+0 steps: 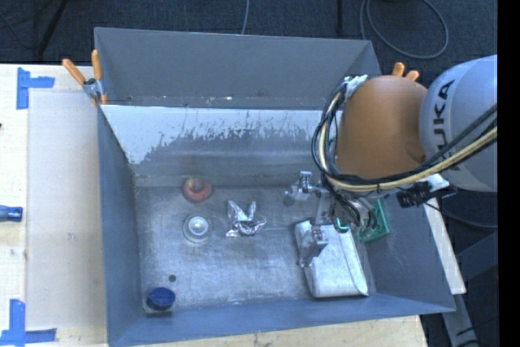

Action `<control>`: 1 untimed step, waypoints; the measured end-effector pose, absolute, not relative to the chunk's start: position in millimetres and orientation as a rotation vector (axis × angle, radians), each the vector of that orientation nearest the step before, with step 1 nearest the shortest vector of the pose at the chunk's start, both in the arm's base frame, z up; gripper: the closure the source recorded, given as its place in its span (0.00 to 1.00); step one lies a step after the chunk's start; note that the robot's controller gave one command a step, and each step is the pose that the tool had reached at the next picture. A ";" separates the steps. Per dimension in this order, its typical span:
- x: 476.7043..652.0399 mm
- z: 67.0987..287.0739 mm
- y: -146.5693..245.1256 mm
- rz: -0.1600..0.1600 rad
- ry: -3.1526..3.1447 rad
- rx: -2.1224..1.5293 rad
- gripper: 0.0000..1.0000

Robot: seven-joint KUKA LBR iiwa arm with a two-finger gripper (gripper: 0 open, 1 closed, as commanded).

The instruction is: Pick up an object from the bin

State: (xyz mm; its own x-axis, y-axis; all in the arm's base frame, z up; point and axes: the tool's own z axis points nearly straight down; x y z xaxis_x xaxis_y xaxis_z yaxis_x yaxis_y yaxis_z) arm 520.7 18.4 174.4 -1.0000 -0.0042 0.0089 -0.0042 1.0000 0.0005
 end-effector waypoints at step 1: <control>547.3 71.4 60.6 0.001 -3.121 0.383 0.00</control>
Offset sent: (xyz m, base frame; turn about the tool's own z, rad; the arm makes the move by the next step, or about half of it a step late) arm 0.0247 0.0421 -0.1044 -0.2420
